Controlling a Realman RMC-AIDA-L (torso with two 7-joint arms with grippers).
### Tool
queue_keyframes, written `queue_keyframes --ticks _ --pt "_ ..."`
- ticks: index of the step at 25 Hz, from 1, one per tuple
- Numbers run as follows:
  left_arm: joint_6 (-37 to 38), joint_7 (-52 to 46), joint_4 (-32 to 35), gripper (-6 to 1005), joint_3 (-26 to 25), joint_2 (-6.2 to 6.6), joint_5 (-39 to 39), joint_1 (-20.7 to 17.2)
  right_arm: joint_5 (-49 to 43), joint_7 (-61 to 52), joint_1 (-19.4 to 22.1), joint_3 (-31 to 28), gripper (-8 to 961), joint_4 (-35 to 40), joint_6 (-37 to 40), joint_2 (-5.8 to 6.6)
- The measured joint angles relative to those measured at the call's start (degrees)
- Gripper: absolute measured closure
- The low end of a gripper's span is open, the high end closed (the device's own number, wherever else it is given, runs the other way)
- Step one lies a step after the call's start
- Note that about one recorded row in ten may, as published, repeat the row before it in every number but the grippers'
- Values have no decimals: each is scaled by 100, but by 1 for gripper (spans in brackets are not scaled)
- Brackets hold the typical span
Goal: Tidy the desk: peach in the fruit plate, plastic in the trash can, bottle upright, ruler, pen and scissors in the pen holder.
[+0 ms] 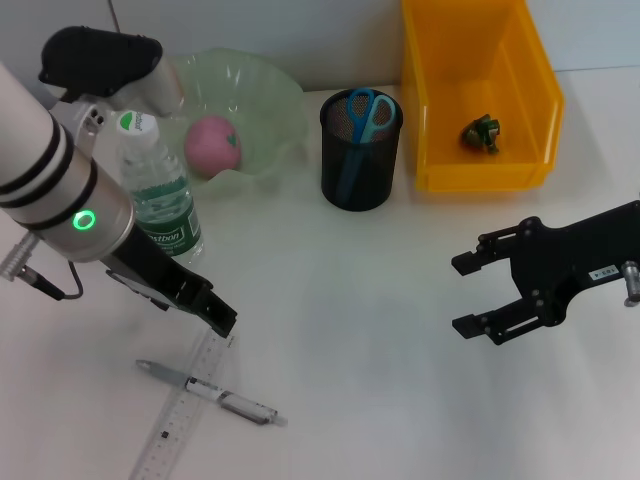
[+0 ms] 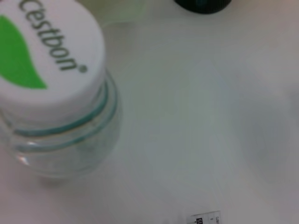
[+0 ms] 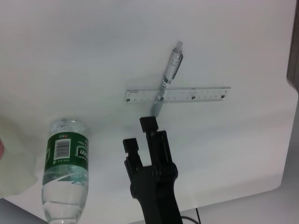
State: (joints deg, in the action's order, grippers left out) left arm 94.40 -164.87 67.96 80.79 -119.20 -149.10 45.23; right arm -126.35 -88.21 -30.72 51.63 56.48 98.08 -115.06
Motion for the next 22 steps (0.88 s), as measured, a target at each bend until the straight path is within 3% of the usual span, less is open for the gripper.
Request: queue_keyframes --ticks 13,22 --pt "-354 -5 -794 143 388 2 239 334 -4 88 -6 40 155 -44 0 -11" --pt "-500 -8 -900 143 416 2 242 366 -4 111 -4 50 154 -59 -2 -28"
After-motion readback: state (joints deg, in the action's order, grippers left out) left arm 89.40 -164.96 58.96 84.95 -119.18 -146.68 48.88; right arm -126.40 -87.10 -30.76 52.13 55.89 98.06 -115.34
